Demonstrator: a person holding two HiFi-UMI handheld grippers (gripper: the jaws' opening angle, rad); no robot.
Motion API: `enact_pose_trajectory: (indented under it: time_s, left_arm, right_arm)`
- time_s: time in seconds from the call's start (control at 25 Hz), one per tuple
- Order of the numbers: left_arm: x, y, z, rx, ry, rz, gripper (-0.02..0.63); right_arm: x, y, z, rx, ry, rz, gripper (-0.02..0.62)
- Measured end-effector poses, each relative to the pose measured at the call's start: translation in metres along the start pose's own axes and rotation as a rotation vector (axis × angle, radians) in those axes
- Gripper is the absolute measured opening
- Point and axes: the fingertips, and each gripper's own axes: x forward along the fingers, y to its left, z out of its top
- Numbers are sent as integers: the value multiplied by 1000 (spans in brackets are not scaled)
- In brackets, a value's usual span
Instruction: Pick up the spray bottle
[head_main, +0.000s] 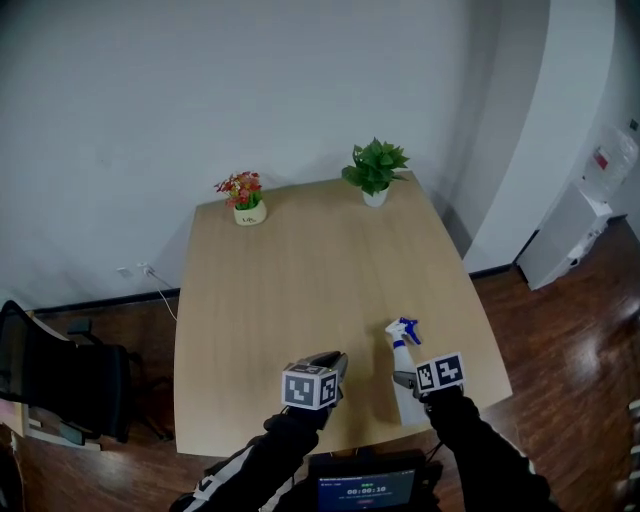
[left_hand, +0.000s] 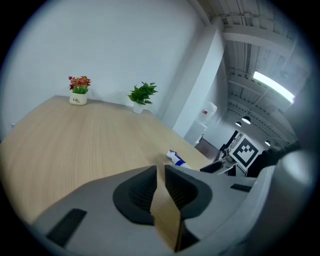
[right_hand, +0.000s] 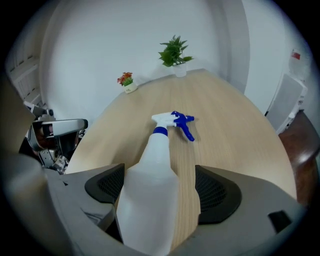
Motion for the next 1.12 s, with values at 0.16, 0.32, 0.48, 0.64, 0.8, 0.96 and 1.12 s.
enact_pose_trajectory:
  time_s: [0.16,0.32,0.48,0.64,0.8,0.96,1.12]
  left_arm:
    - [10,8,-3,-21,11,-4,67]
    - [12,13,-7,-47,22,-8,67]
    - [11,17,-9,-54,24,-17,67]
    - [10,22,-10,-55,20,-20,67]
    - [8,24,-7,-73,7,-27,67]
    - [7,23,-4,-77,0,-36,67]
    - [-5,25,14,-56,-41,-36,67]
  right_arm:
    - [17,9,4,11,42,24,420]
    - [27,13,1,0,73,29,420]
    - [33,13,-3,2,79,15,383]
    - [35,13,-1,2,70,21,380]
    - [35,15,0,-3,73,42,380]
    - [35,11,4,12,48,48,380]
    - [21,15,19,13,-31,66,379]
